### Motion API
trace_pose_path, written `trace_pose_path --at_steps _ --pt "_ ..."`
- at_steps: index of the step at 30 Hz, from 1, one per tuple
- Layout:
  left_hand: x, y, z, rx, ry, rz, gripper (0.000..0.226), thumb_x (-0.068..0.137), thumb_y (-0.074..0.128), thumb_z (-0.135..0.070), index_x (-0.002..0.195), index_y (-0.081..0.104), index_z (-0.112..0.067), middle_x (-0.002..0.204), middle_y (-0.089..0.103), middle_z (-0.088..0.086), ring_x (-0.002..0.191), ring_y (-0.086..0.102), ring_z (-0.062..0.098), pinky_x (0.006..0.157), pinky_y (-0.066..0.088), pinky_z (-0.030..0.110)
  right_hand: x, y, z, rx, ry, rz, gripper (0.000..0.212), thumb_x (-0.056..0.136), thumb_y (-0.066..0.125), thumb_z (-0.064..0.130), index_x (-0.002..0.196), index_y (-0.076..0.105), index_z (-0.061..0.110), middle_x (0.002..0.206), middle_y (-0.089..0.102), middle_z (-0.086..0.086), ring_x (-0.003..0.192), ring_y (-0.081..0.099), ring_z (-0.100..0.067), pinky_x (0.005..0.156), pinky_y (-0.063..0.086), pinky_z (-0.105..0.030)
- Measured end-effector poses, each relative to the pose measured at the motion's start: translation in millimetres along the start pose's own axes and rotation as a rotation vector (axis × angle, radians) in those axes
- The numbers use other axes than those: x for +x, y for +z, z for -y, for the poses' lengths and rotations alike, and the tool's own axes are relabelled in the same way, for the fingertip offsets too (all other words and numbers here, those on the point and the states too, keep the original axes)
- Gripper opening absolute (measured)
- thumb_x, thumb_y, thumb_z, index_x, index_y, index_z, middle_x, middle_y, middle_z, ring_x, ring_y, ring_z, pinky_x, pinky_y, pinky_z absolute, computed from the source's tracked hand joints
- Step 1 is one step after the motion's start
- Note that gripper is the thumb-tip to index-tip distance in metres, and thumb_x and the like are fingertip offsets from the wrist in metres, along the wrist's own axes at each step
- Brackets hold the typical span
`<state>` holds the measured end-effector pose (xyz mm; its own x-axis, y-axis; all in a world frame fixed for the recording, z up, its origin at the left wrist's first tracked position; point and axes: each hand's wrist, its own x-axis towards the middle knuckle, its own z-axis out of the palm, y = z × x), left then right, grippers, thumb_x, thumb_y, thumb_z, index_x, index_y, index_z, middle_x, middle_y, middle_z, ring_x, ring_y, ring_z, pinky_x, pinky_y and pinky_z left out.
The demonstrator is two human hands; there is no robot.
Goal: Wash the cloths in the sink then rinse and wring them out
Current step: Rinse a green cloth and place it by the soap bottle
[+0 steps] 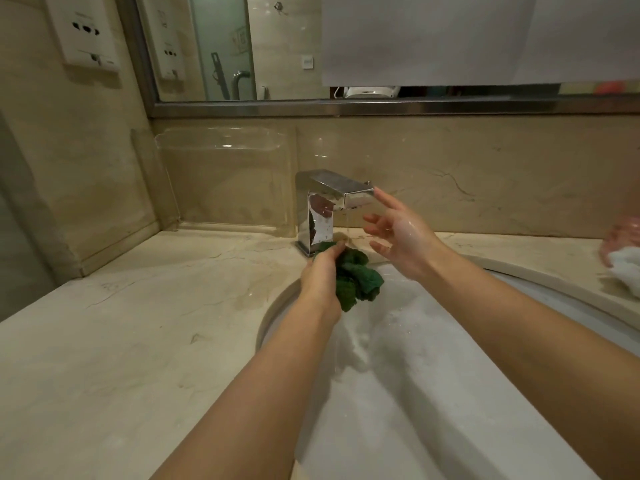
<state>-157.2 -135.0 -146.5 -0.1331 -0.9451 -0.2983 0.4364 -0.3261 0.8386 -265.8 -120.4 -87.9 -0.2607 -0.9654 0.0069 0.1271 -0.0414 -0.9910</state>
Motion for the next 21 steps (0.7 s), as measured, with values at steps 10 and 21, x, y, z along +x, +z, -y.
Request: trace_pose_path --at_steps 10,21 --pt "-41.4 21.6 2.7 0.386 0.102 0.414 0.038 0.096 0.051 -0.038 0.129 0.051 -0.019 0.122 0.060 0.013 0.110 0.059 0.027 0.097 0.049 0.044 -51.7 -43.8 -28.1 0.103 0.408 0.425 0.056 0.066 0.069 0.004 0.121 0.059 0.009 0.119 0.063 -0.020 0.109 0.062 -0.036 0.086 0.054 -0.047" --pt "-59.3 23.3 29.3 1.629 0.961 0.940 0.105 0.073 0.070 -0.027 0.150 0.001 -0.044 0.156 -0.018 -0.014 0.140 0.022 0.025 0.098 0.046 0.030 -73.0 -118.2 -36.2 -0.176 0.622 0.498 0.025 0.067 0.064 -0.007 0.087 0.053 0.004 0.078 0.057 -0.011 0.057 0.053 -0.012 0.042 0.035 -0.016"
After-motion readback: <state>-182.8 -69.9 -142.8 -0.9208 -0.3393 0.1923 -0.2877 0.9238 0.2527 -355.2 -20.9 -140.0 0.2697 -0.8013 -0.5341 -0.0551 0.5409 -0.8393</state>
